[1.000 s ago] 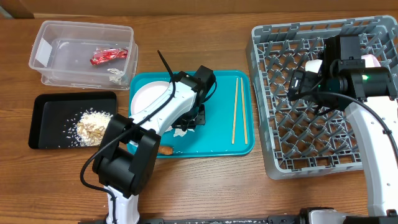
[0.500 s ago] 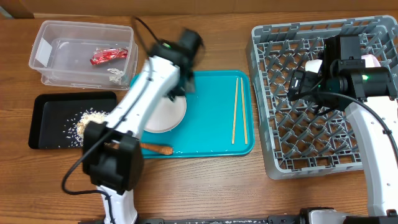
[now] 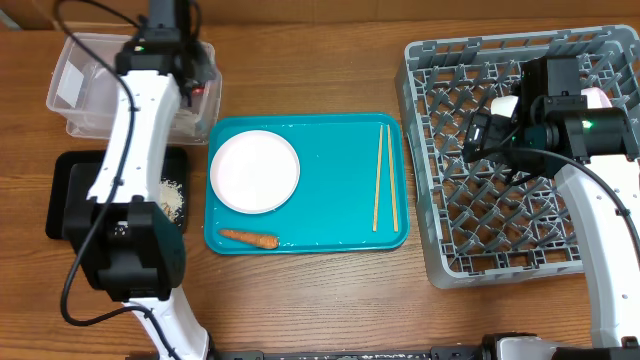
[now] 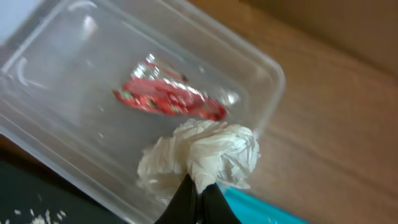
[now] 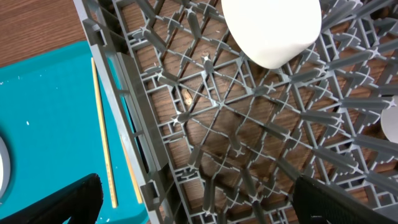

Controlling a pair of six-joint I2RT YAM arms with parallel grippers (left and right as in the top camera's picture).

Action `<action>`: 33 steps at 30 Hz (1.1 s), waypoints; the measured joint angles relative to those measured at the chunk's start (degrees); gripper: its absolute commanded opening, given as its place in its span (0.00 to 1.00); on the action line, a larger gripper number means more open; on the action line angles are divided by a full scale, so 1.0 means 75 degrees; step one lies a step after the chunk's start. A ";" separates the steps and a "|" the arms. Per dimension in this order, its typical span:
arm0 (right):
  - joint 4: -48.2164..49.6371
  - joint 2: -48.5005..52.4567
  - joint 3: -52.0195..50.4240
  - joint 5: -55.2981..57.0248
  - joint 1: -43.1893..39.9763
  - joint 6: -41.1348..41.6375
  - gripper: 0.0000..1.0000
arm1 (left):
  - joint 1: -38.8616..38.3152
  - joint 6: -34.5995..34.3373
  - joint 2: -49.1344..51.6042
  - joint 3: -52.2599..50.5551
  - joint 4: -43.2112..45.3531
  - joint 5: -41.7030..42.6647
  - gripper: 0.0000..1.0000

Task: Sort waste into correct bins and load items into the dishwasher
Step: 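Carry the second tissue with the left gripper into the clear bin, then grasp the pink plate rim with the right gripper and lift it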

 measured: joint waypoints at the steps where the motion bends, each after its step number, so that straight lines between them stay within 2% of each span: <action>1: -0.0003 0.0000 0.0000 0.0000 0.0000 0.0000 1.00 | 0.0137 0.0000 0.0003 0.0000 0.0117 -0.0003 0.09; 3: 0.0000 0.0000 0.0000 0.0000 0.0000 0.0000 1.00 | 0.0312 0.0000 0.0006 0.0000 0.0283 0.0000 0.20; 6: 0.0006 0.0000 0.0000 0.0000 0.0000 0.0003 1.00 | 0.0525 0.0035 0.0044 0.0000 0.0490 -0.0006 0.30; 8: 0.0003 0.0000 0.0000 -0.0003 0.0000 -0.0003 1.00 | 0.0586 0.0050 0.0093 0.0000 0.0557 -0.0015 0.47; 11: 0.0003 0.0000 0.0000 0.0000 0.0000 0.0000 1.00 | 0.0606 0.0073 0.0163 0.0000 0.0592 -0.0032 0.56; 15: 0.0006 0.0000 0.0000 0.0000 0.0000 0.0000 1.00 | 0.0603 0.0146 0.0172 0.0117 -0.0131 0.0134 0.61; 18: 0.0050 0.0000 0.0000 -0.0003 0.0000 0.0000 1.00 | 0.0603 0.0169 0.0169 0.0242 -0.1303 0.0603 0.62; 21: 0.0321 0.0000 0.0000 -0.0329 0.0006 0.0003 1.00 | 0.0603 0.0172 0.0169 0.0265 -0.3072 0.1026 0.62; 25: 0.0801 0.0000 0.0003 -0.1026 0.0143 -0.0055 1.00 | 0.0603 0.0169 0.0169 0.0265 -0.4112 0.1183 0.64; 33: 0.1950 0.0236 0.0003 -0.1868 0.1781 -0.0189 1.00 | 0.0682 0.0169 0.0015 0.0265 -0.4806 0.1320 0.64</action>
